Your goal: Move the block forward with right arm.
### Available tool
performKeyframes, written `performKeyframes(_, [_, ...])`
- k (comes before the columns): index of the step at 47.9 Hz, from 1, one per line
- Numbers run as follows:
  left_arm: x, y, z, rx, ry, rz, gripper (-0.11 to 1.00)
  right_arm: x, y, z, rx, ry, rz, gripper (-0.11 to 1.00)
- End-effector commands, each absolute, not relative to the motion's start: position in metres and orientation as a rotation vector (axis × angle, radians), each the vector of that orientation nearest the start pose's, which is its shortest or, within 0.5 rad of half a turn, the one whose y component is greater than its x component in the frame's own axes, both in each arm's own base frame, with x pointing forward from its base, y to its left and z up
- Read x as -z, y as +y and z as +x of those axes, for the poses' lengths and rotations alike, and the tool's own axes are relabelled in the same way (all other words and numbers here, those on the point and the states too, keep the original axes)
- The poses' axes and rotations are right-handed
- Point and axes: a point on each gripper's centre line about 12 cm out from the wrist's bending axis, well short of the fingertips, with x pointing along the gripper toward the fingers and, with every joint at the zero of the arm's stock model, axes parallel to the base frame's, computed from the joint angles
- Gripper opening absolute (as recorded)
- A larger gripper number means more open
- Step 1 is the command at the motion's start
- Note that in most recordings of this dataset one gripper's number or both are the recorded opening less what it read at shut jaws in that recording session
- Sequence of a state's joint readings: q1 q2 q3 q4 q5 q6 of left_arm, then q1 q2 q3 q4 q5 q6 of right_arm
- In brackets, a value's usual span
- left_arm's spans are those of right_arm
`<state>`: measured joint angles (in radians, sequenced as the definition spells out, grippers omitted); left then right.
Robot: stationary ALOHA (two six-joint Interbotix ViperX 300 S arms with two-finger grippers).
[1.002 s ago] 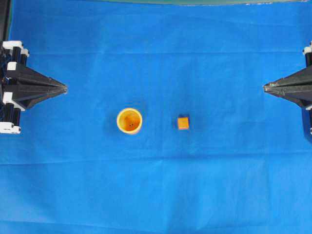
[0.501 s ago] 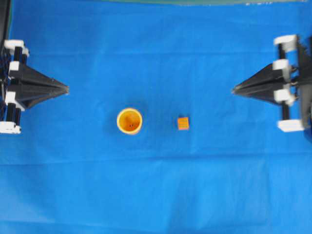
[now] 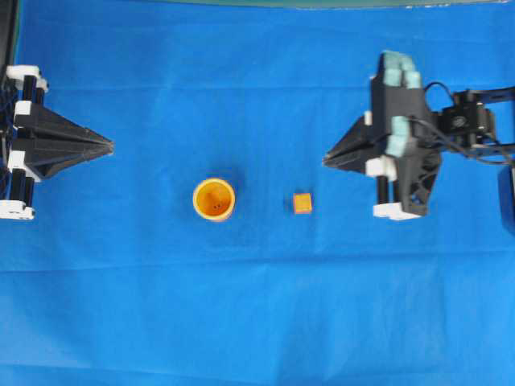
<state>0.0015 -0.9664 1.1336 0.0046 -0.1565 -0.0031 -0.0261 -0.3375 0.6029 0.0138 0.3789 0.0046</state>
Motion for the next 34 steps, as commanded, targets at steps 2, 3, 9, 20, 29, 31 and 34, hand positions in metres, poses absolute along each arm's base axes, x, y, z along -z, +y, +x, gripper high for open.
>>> performKeyframes(2, [-0.308, 0.001, 0.204, -0.004, -0.023, 0.003, 0.01, -0.291, -0.01, 0.35, 0.028, 0.627, 0.025, 0.37])
performKeyframes(3, [-0.308, 0.001, 0.204, -0.003, -0.023, 0.005, 0.01, -0.29, -0.01, 0.351, 0.028, 0.632, 0.025, 0.42])
performKeyframes(9, [-0.309, 0.001, 0.203, -0.004, -0.026, 0.006, 0.01, -0.286, -0.01, 0.358, 0.026, 0.666, 0.021, 0.54])
performKeyframes(20, [-0.311, 0.001, 0.204, -0.004, -0.031, 0.02, 0.01, -0.259, -0.008, 0.37, 0.021, 0.774, 0.019, 0.53])
performKeyframes(29, [-0.313, 0.001, 0.204, -0.003, -0.035, 0.023, 0.01, -0.23, -0.006, 0.383, 0.013, 0.847, 0.014, 0.53])
performKeyframes(31, [-0.312, 0.001, 0.204, -0.003, -0.034, 0.023, 0.01, -0.225, -0.006, 0.386, 0.013, 0.86, 0.014, 0.53])
performKeyframes(34, [-0.313, 0.001, 0.204, -0.004, -0.035, 0.023, 0.01, -0.215, -0.006, 0.388, 0.013, 0.883, 0.014, 0.53])
